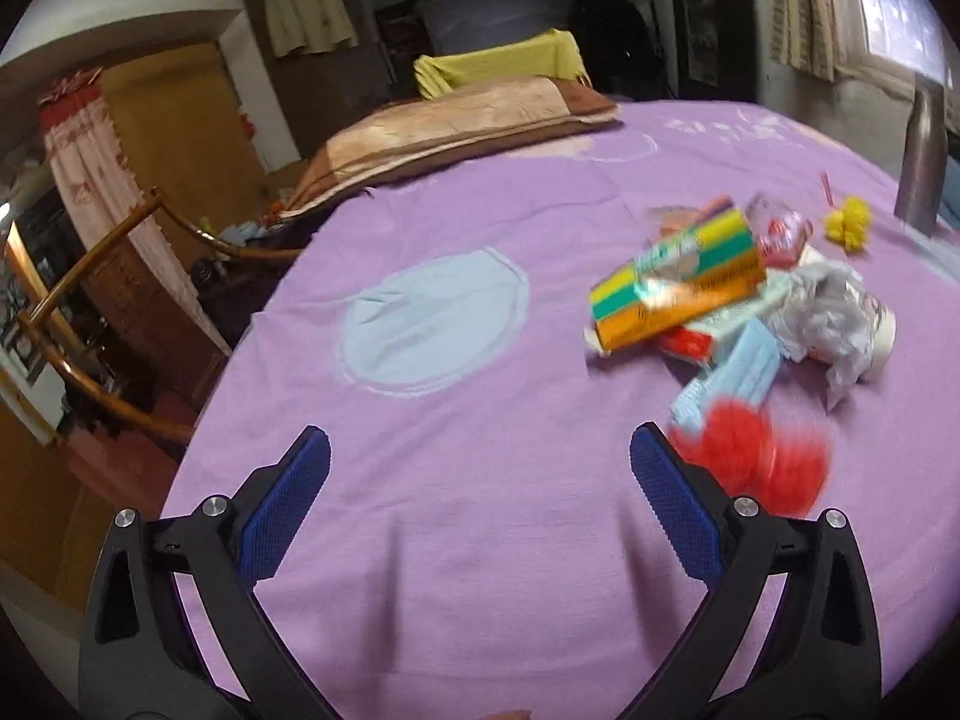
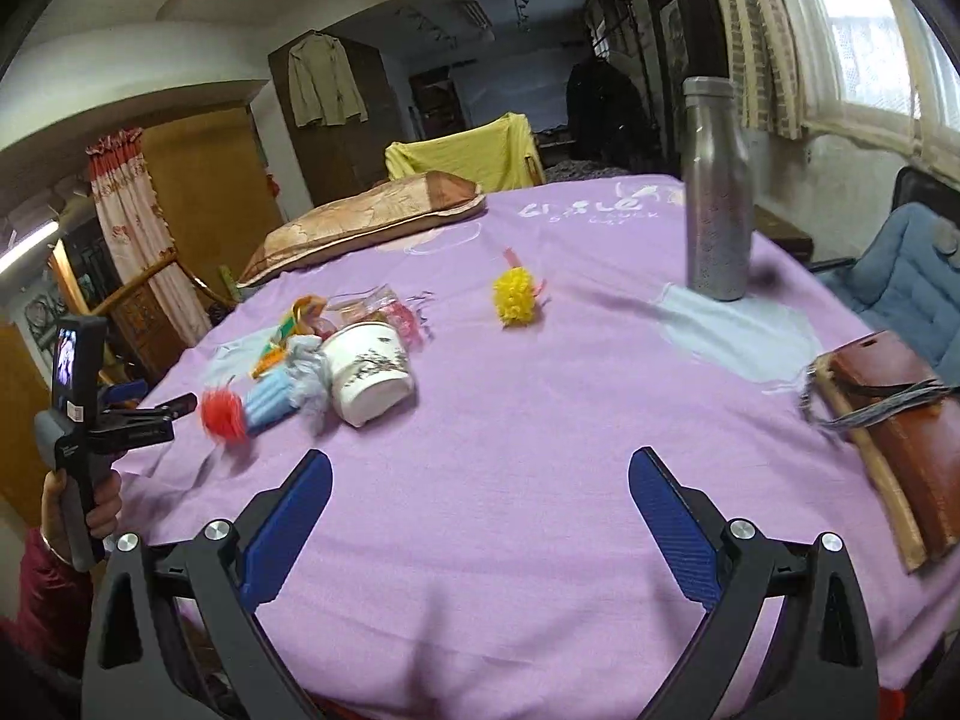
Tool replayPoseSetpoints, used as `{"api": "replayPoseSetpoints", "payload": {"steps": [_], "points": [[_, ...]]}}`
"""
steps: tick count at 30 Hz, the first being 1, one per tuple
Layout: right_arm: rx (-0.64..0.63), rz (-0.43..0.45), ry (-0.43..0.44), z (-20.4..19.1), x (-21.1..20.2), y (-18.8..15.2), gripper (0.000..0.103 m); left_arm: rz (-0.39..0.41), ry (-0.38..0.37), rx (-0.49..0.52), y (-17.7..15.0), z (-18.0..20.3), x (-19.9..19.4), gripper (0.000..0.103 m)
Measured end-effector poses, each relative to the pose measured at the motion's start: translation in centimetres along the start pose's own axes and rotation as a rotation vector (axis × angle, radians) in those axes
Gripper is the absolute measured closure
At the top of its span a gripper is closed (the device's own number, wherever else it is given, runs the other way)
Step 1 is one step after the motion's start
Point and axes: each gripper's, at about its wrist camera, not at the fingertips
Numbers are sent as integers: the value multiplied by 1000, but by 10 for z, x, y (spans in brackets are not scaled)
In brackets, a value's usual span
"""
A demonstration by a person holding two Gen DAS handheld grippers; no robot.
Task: Collect trash
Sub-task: 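Grasp the red plastic string with the left tool while the right tool grasps the paper cup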
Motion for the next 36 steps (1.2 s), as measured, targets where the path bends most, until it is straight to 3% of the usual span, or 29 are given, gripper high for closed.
{"api": "replayPoseSetpoints", "payload": {"steps": [3, 6, 10, 13, 19, 24, 30, 33, 36], "points": [[27, -15, 36, -4, 7, 0, 6, 28, -104, -59, 6, 2, -11, 7], [14, -13, 38, -10, 7, -1, 6, 24, -197, -9, 5, 29, -18, 7], [-3, -17, 36, -13, 8, -2, 6, 10, -221, 121, -12, 62, -24, 7], [0, -33, 49, -13, 15, -3, 6, -33, -240, 135, -20, 69, -16, 7], [-8, -87, 83, -23, 42, 0, 6, -113, -298, 3, -16, 60, 7, 7], [-49, -145, 87, -36, 79, 5, 6, -124, -320, -60, -19, 53, 11, 8], [-91, -232, 110, -57, 135, 11, 6, -125, -377, -117, -22, 42, 11, 37], [-117, -247, 90, -64, 162, 13, 6, -113, -386, -149, -21, 34, 10, 40], [-62, -255, 84, -60, 182, 17, 14, -94, -387, -175, -20, 24, 9, 40]]}}
Point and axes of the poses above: each gripper's, at about its wrist camera, not at the fingertips, and x roughly the way its jaws point, z to its right, y to its top, and after that the axes turned 14 degrees about z, right-handed
